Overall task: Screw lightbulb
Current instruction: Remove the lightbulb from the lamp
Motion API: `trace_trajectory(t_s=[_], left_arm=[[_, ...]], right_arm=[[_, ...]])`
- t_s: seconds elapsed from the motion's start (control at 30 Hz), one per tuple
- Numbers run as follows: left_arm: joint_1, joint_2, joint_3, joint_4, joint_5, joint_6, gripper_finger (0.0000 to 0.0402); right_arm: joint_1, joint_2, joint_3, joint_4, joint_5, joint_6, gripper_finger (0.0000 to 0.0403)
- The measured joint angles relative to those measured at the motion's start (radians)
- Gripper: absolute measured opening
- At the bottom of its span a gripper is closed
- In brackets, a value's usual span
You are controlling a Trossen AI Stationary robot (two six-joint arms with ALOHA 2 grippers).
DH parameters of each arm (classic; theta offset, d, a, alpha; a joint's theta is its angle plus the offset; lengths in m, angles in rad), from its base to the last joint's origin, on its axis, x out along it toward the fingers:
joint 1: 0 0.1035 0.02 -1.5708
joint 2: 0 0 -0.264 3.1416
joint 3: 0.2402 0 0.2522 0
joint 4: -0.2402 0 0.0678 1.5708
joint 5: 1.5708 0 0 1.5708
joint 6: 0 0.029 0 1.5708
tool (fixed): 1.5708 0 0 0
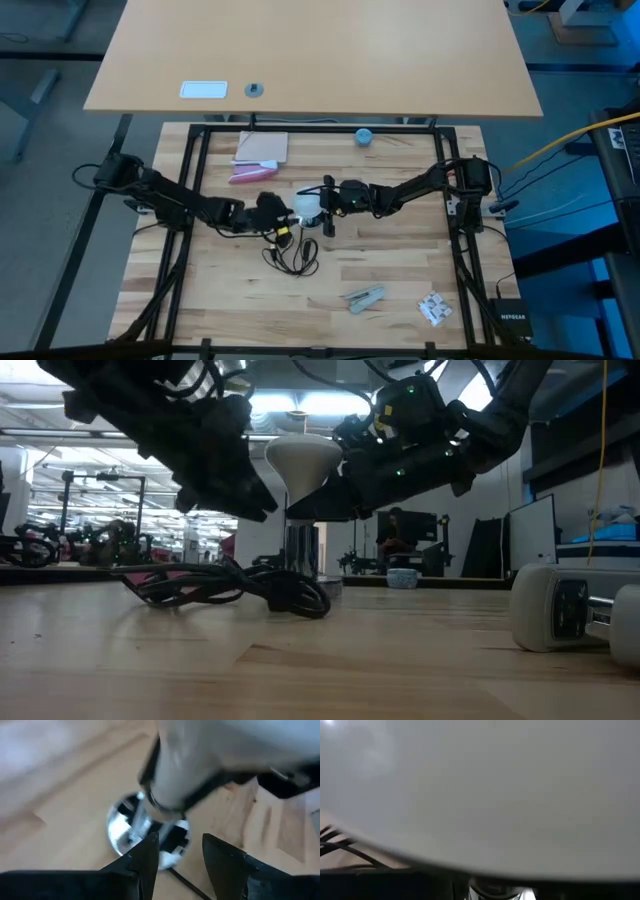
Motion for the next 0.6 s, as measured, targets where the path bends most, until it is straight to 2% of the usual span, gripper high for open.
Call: trace_trajectory(t_s=[0.13,0.3,0.6], left_arm=[[-0.045,0.075,0.0,0.076,0.0,-0.061,0.0143],[-0.06,0.158,0.0,0.181,-0.001,-0.037,0.0143],[-0.051,0.279,0.0,0.24,0.0,-0.046,0.0143]], right_arm=[[0.0,0.0,0.0,0.011,0.0,0.0,0.0159],[0.0,0.0,0.0,0.017,0.0,0.0,0.0159],[0.0,0.001,0.0,0.018,-0.004,0.0,0.0159]])
